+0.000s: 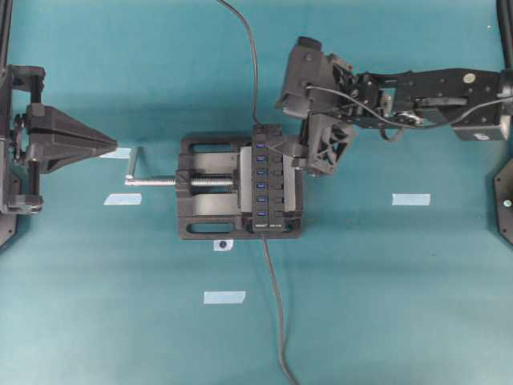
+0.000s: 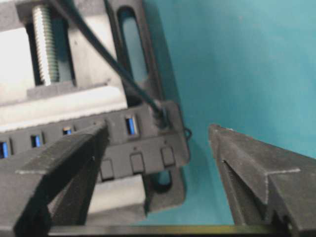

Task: Insert the USB into the front port of the fixed hub.
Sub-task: 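Close the right gripper on the cable behind the plug and lift it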

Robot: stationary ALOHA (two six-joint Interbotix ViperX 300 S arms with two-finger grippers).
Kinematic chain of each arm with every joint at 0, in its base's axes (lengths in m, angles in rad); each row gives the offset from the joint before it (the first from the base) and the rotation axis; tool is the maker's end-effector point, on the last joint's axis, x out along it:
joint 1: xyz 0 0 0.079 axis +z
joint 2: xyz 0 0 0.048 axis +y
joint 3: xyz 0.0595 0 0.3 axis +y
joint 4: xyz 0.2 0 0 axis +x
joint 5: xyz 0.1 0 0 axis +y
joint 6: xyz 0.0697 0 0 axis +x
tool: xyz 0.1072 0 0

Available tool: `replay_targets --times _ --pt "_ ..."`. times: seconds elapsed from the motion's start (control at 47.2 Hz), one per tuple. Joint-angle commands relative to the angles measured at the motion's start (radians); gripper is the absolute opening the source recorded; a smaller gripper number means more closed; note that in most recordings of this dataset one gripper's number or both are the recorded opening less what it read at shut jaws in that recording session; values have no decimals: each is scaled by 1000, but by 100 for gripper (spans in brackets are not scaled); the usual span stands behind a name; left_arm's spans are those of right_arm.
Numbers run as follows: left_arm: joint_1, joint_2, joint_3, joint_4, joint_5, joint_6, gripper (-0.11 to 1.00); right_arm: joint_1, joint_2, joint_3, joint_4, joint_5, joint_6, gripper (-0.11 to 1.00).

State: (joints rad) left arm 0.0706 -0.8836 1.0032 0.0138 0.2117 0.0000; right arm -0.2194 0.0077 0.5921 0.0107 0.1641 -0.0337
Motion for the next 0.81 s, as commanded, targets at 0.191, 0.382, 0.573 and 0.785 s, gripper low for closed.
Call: replay_targets --times 0.191,0.382,0.573,0.785 --pt "3 3 -11 2 -5 -2 0 6 17 -38 0 -5 -12 85" --pt "3 3 -12 2 -5 -3 0 5 40 -46 -2 -8 -21 84" --pt "3 3 -11 2 -5 -3 0 5 58 -60 -2 -9 -43 84" --pt "3 3 -11 3 -5 -3 0 0 66 -75 -2 -5 -66 84"
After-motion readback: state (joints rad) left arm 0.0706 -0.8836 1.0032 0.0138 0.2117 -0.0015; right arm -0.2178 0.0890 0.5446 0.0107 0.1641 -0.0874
